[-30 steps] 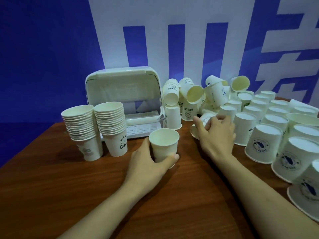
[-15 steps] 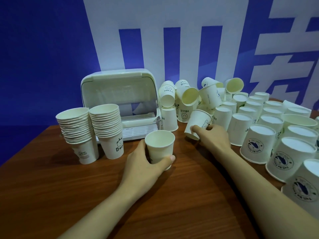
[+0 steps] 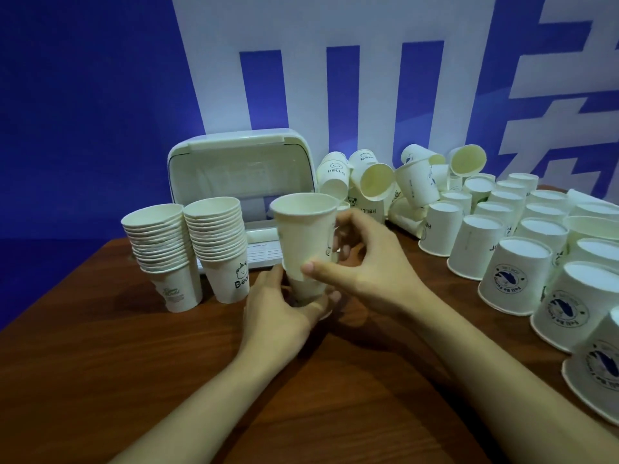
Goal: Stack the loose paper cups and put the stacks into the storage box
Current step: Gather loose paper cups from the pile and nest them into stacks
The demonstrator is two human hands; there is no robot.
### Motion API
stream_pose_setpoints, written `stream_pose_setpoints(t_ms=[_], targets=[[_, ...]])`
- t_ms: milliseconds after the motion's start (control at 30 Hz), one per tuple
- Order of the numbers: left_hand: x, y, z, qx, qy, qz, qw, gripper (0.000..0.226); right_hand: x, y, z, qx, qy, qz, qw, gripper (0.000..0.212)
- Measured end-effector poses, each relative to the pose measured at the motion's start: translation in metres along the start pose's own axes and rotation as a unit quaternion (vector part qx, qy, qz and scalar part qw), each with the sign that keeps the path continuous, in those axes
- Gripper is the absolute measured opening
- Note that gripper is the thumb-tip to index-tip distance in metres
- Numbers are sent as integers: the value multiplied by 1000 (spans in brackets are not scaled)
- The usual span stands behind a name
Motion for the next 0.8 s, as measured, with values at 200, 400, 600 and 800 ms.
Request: stream_pose_setpoints(t_ms=[200,400,600,800], targets=[[1,-2,-2,-14,0,10,1000,83,1,-2,0,-45,-1,-22,999,55],[0,-2,-2,-15,0,19,1000,82,1,-9,1,-69,-26,-46,996,48],[1,-1,-2,-16,1,22,1000,83,-1,-15,0,71,-52,-58,994,50],[-1,-5,-3,-6,-14,22,1000,77,19,-69,1,-84,-136,-174,972,35]])
Point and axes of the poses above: each hand's wrist, its own x-axis towards the middle knuckle, its own z-axis out of the back of the hand, y = z × x, the point moved 2 cm from there along x, towards the middle knuckle, and after that the axes turned 8 degrees about y, right-handed, at the moved point
